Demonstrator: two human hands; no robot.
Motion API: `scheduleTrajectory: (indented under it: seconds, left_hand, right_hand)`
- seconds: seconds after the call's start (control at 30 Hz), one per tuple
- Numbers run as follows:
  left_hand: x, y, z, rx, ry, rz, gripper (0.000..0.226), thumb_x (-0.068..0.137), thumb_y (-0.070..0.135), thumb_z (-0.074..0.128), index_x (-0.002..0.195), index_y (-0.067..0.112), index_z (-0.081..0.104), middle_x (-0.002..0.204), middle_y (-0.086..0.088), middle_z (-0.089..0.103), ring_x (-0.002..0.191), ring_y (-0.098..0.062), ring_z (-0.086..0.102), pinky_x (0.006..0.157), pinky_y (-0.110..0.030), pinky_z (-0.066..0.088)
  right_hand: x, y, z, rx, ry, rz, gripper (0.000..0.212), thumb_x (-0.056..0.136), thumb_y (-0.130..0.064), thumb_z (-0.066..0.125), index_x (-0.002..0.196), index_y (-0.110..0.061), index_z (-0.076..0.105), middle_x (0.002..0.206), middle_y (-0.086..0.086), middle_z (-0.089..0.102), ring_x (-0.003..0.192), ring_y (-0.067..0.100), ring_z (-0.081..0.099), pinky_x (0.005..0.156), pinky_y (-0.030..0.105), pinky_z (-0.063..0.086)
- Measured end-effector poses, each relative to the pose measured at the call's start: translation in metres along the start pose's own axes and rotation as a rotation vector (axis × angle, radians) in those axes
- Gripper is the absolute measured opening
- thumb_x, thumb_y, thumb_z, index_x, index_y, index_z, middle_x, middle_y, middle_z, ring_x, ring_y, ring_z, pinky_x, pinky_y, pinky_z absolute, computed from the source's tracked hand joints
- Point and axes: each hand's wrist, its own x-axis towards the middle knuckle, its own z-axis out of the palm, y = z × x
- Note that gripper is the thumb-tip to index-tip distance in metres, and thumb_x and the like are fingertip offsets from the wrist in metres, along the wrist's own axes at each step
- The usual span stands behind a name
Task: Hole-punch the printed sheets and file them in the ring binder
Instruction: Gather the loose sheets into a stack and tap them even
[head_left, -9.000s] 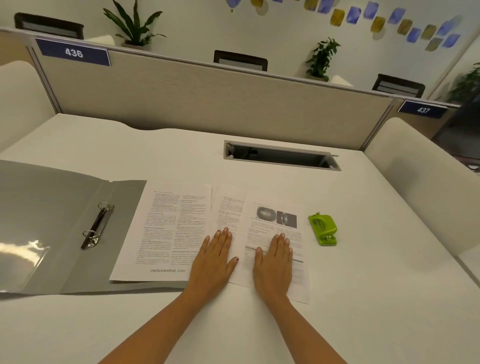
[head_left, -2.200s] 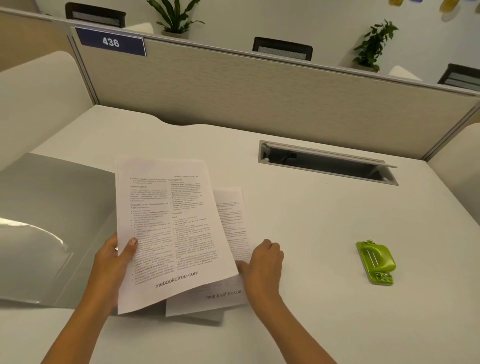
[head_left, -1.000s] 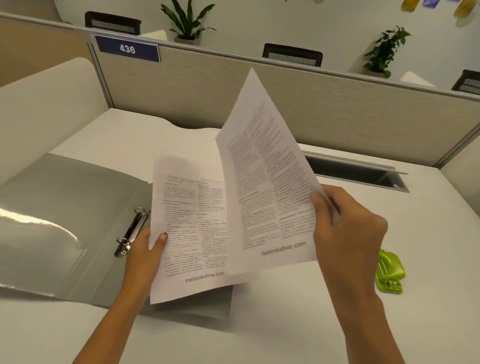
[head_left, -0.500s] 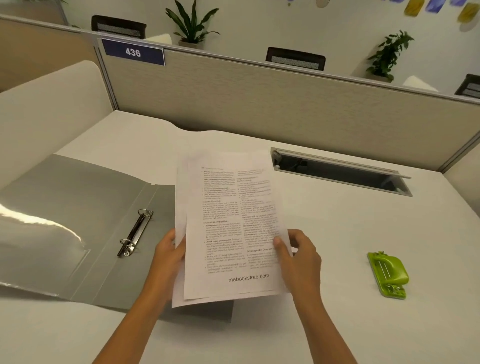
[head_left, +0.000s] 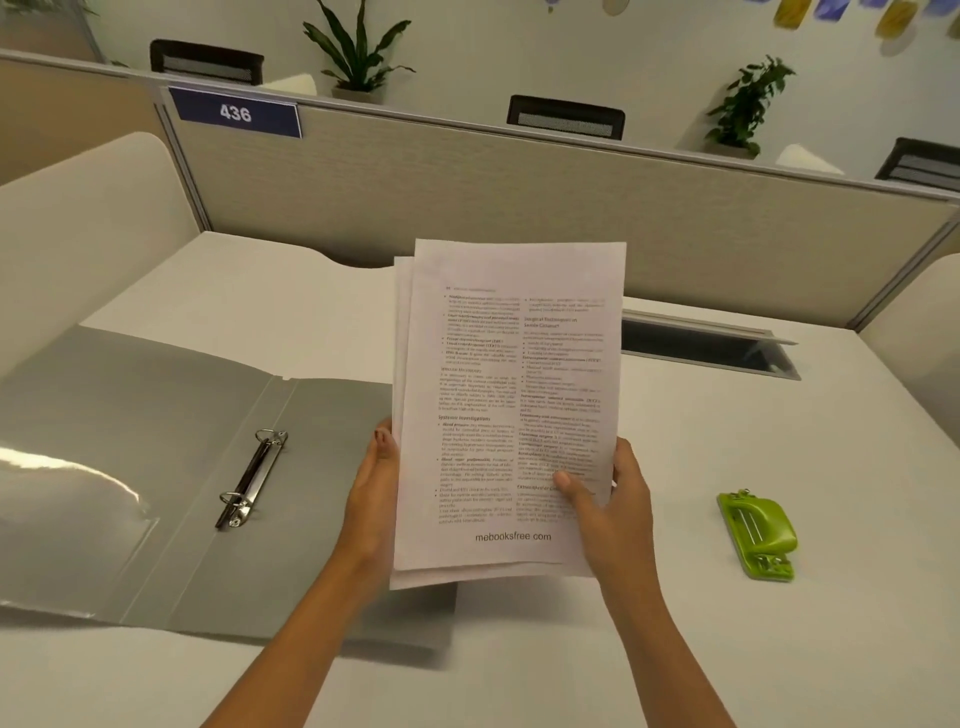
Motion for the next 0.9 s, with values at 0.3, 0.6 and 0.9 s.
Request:
scheduleTrajectory:
  seconds: [0.3, 0.6, 0.9]
  left_hand:
    - [0.017, 0.008, 0.056, 0.249, -0.117, 0.232, 0.038, 0.096, 0.027, 0.051, 0.129, 0.038, 0.036, 0.113, 0.021, 0.061, 0.104, -0.007, 0.064, 0.074, -0.024, 0.057]
    - [0.012, 0.000, 0.084, 0.275, -0.081, 0.256, 0.019, 0.095, 0.039, 0.050, 0.114, 0.038, 0.055, 0.104, 0.013, 0.070, 0.095, -0.016, 0.070, 0.074, -0.040, 0.061]
    - [0.007, 0.000, 0.089, 0.193, -0.051, 0.342, 0.021, 0.092, 0.034, 0.051, 0.108, 0.048, 0.055, 0.108, 0.012, 0.068, 0.102, -0.020, 0.067, 0.073, -0.034, 0.060]
  right_hand:
    - [0.002, -0.001, -0.020, -0.017, 0.247, -0.205, 0.043, 0.089, -0.016, 0.065, 0.096, -0.051, 0.041, 0.099, -0.019, 0.060, 0.090, -0.002, 0.060, 0.064, 0.009, 0.053]
    - [-0.006, 0.012, -0.049, 0.121, 0.311, -0.227, 0.023, 0.089, -0.028, 0.054, 0.102, -0.040, 0.041, 0.108, -0.016, 0.059, 0.094, -0.008, 0.057, 0.070, 0.007, 0.052]
    - [-0.004, 0.009, -0.047, 0.217, 0.321, -0.226, 0.015, 0.095, -0.026, 0.048, 0.102, -0.039, 0.045, 0.102, -0.021, 0.063, 0.095, 0.001, 0.062, 0.071, 0.013, 0.055]
